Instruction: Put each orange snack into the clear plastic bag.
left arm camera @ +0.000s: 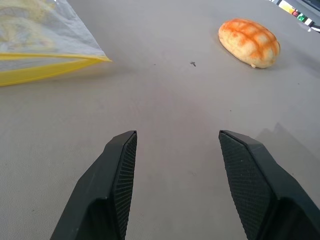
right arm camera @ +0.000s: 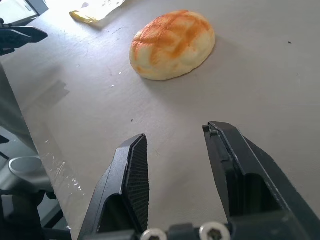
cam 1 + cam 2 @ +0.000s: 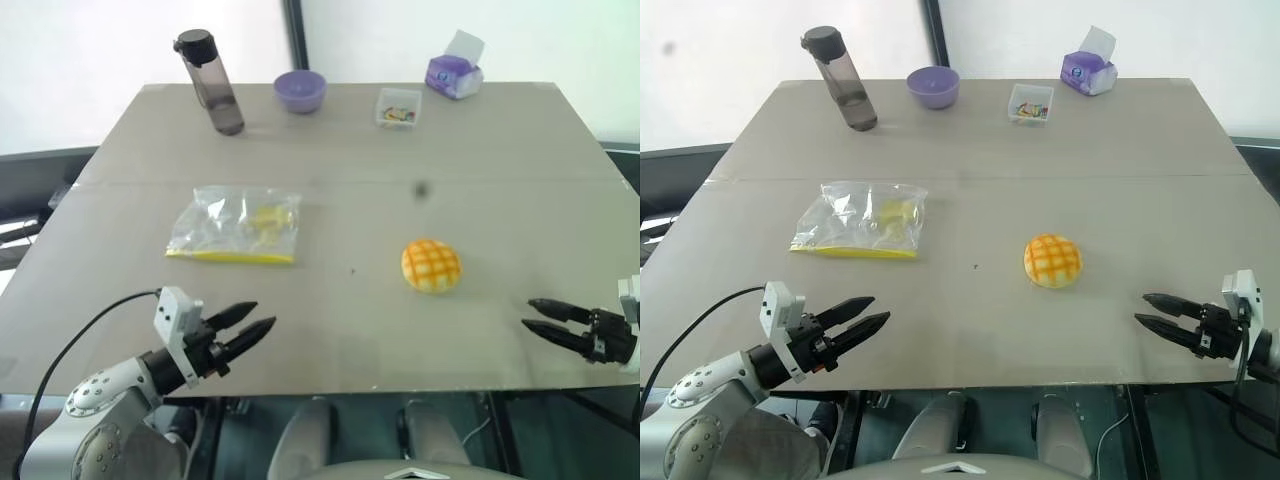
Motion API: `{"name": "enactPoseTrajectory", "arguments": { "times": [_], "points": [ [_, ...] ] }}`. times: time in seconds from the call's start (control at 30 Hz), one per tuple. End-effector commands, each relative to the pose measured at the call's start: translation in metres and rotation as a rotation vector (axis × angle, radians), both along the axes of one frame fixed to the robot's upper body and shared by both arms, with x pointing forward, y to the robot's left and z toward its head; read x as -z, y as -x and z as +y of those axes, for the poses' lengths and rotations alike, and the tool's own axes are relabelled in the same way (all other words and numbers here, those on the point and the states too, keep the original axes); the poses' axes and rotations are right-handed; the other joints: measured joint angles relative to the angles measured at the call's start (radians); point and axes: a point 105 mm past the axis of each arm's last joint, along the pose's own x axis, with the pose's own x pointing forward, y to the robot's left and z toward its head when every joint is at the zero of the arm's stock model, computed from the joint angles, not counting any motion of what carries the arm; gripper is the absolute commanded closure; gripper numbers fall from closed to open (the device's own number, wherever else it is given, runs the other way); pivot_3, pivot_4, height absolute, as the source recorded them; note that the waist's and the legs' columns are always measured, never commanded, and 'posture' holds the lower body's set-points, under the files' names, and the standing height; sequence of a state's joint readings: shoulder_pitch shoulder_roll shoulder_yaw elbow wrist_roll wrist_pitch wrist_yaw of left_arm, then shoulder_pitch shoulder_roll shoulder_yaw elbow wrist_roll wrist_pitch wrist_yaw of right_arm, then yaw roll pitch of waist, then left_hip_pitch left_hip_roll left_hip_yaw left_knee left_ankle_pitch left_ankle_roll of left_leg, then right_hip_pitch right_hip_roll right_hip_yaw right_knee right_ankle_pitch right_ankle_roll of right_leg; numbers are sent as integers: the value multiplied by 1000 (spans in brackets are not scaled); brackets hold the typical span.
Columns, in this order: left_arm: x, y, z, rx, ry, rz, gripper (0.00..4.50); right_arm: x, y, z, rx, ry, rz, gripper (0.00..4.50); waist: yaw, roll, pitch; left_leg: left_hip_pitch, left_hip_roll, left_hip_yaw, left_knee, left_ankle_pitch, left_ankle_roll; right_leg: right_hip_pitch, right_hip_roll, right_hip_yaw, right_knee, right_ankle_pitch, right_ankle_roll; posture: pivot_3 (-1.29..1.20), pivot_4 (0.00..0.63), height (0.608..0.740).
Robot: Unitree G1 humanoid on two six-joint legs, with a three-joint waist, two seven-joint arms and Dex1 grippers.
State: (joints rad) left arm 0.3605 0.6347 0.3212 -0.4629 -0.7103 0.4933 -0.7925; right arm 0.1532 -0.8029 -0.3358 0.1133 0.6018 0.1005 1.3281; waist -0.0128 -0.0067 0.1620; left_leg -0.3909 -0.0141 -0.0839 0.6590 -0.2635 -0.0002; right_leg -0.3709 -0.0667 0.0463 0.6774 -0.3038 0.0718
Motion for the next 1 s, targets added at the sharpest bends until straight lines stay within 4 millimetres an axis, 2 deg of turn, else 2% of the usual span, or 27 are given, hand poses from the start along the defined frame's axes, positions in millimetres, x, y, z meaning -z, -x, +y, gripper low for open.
{"name": "enactPoseTrajectory", "arguments": {
  "times": [0.03, 0.83, 0.93, 1.0],
  "points": [
    [-7, -2, 1, -10, -31, -57, 1758, -13, -2, 3, -11, -15, -61, 2504, 0, 0, 0, 0, 0, 0, 0, 0, 0, 0, 0, 0, 0, 0, 0, 0, 150, 740],
    [1, -8, -1, -42, -37, -66, 1758, -17, -8, 12, -16, -22, -75, 2504, 0, 0, 0, 0, 0, 0, 0, 0, 0, 0, 0, 0, 0, 0, 0, 0, 150, 740],
    [-2, -13, 3, -65, -28, -77, 1758, -28, -3, 31, -109, -58, -107, 2504, 0, 0, 0, 0, 0, 0, 0, 0, 0, 0, 0, 0, 0, 0, 0, 0, 150, 740],
    [-3, -21, 13, -101, -14, -73, 1758, -46, 1, 55, -196, -91, -187, 2504, 0, 0, 0, 0, 0, 0, 0, 0, 0, 0, 0, 0, 0, 0, 0, 0, 150, 740]
  ]
}}
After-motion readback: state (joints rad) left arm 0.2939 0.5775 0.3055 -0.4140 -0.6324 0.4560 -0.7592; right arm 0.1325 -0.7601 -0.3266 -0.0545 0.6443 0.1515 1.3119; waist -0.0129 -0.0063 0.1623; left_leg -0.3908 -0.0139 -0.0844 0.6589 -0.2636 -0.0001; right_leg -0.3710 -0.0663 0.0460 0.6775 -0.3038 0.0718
